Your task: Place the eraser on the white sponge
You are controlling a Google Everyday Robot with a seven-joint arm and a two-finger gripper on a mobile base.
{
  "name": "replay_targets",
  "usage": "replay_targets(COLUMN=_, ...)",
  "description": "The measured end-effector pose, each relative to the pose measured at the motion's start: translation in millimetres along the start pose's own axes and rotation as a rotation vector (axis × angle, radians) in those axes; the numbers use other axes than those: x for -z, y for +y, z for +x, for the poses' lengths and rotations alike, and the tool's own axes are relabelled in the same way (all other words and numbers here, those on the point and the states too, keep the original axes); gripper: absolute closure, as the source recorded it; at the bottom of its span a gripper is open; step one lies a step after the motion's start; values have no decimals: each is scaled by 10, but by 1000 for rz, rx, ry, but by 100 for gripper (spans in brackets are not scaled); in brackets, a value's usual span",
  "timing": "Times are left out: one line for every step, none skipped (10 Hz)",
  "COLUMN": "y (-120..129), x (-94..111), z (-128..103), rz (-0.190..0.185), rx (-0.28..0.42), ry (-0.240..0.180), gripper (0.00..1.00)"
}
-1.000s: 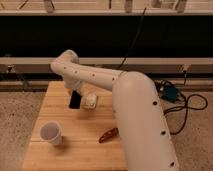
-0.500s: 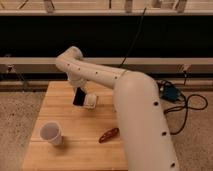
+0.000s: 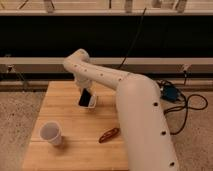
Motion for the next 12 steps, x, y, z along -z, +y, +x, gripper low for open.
replay_targets(y=40, x=-58, z=9, rz=0, rx=-12, ry=-7, gripper=48)
replay_targets(y=67, x=-106, z=17, rz=3, rx=-22, ry=-11, gripper=39)
replay_targets(y=89, x=-148, z=22, rz=6, rx=-32, ry=-13, gripper=28)
replay_targets(y=103, x=-179, z=26, rz=10, rx=-40, ry=-13, gripper=21)
replay_targets(y=123, x=-192, z=29, rz=16, rx=-47, ry=-14, gripper=20)
replay_targets(y=147, x=-210, z=29, rz=19, rx=-53, ry=-14, gripper=20)
replay_targets(y=156, x=-217, z=30, rz=28, rx=-57, ry=-12, gripper=20)
replay_targets(y=155, x=-218, z=24, rz=33, rx=-58, ry=-11, gripper=20)
replay_targets(y=146, x=-212, z=18, rz=46, rx=-61, ry=-8, gripper=20)
replay_targets(y=151, x=-197, z=31, rz=55, rx=-67, ry=-8, gripper=20)
replay_targets(y=170, x=-192, z=50, rz=45, rx=-67, ry=-8, gripper=20)
replay_targets(y=179, x=-194, z=27, rz=29, rx=-61, ry=-14, gripper=20)
